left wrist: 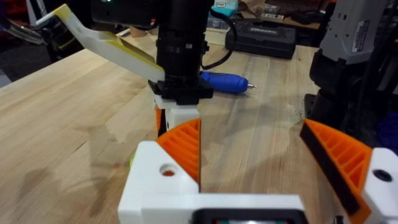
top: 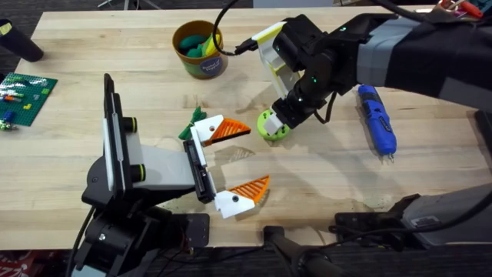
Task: Pick up the gripper from the table and insert it into the empty holder that is missing its gripper. Then pick up a screw, insert it into the mounting hole, and use the screwdriver to tighten it. Finally, clean up the table by picking up the vegetable and placing it into the bucket.
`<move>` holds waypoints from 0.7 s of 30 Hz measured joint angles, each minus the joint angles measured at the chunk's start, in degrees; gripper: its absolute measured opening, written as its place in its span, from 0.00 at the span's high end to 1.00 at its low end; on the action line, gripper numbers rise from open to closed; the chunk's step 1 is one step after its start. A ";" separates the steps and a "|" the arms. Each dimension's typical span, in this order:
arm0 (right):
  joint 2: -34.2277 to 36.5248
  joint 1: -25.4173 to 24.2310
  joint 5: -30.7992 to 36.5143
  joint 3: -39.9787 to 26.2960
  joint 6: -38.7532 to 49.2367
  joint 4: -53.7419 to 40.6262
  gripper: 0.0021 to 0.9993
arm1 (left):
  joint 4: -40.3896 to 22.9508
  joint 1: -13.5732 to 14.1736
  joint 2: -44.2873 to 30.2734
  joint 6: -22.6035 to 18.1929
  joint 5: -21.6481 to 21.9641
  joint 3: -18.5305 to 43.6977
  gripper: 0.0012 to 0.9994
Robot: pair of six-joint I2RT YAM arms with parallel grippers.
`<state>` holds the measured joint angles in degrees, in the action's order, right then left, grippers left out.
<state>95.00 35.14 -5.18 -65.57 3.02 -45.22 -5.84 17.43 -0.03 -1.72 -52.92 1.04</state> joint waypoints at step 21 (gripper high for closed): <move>0.00 0.00 -0.04 0.03 1.48 -3.55 0.50 | 0.04 0.00 0.00 0.02 0.01 0.00 0.01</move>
<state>95.00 35.14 -5.21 -65.54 4.50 -48.77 -5.80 17.43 -0.03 -1.69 -52.90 1.04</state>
